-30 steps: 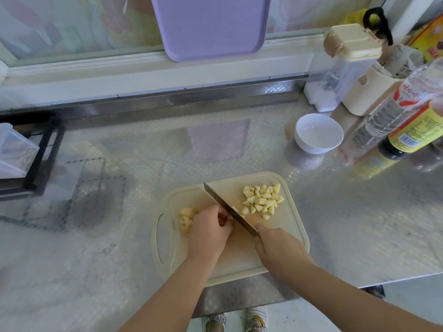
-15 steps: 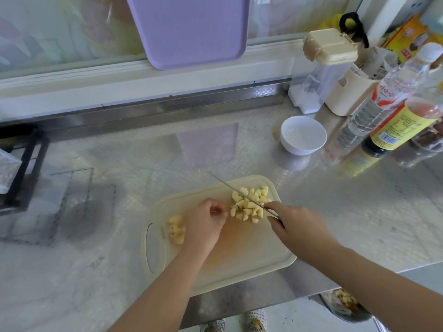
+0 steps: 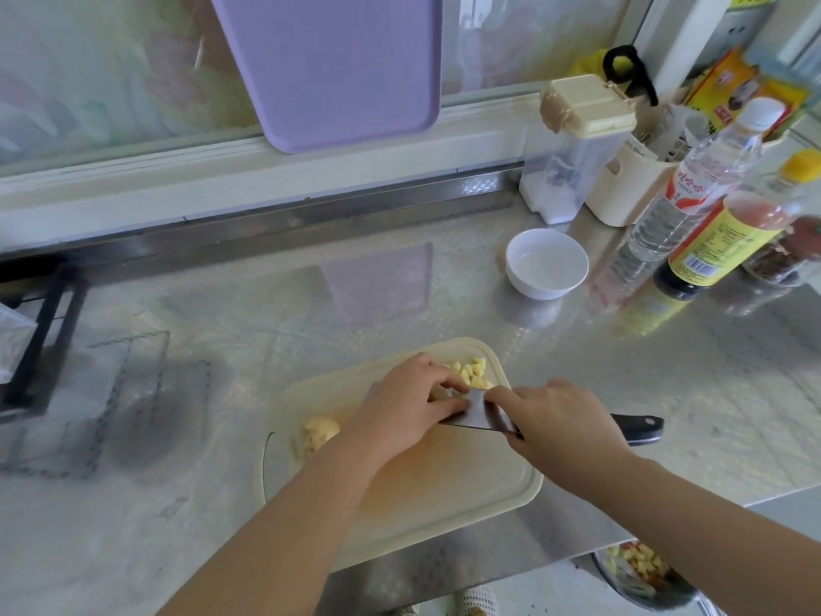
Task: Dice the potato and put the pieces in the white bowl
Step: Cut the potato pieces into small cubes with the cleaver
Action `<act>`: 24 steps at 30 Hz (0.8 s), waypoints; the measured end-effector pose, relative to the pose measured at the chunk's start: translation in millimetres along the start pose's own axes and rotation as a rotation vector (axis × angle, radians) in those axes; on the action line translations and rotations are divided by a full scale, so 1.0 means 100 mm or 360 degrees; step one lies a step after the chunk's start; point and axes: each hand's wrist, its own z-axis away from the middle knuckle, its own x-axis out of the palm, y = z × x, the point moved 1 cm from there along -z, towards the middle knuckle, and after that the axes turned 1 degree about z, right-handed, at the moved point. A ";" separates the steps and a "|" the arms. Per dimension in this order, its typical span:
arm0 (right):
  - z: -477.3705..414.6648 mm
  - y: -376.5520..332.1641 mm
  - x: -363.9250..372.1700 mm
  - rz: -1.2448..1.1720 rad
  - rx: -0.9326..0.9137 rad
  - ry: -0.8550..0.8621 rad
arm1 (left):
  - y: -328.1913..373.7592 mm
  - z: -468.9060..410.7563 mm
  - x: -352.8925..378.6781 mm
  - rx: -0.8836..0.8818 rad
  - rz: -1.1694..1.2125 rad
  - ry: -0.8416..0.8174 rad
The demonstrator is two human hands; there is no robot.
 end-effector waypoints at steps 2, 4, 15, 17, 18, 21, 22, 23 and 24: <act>0.00 0.01 -0.02 0.0034 -0.0003 -0.0013 | -0.02 -0.05 0.02 -0.0002 0.0055 0.0021; 0.01 0.01 -0.03 0.0051 -0.0022 -0.0031 | -0.02 -0.10 0.04 0.0001 0.0081 0.0041; 0.05 0.01 -0.05 -0.0056 -0.0077 -0.0089 | 0.00 -0.16 -0.10 0.0009 0.0137 0.0214; 0.04 0.01 -0.01 -0.0192 -0.0012 -0.0077 | -0.01 -0.07 -0.25 0.0000 0.0200 0.0355; 0.03 0.01 0.01 -0.0298 0.0037 -0.0085 | -0.04 -0.01 -0.33 -0.0009 0.0252 0.0428; -0.06 -0.06 0.12 -0.0669 0.0203 -0.0146 | -0.22 0.19 -0.53 -0.0068 0.0438 0.0665; -0.11 -0.10 0.16 -0.0780 0.0243 -0.0166 | -0.29 0.25 -0.58 -0.0096 0.0486 0.0745; -0.15 -0.15 0.18 -0.0891 0.0267 -0.0184 | -0.37 0.31 -0.62 -0.0130 0.0512 0.0808; -0.20 -0.22 0.19 -0.0992 0.0278 -0.0199 | -0.44 0.38 -0.64 -0.0166 0.0509 0.0843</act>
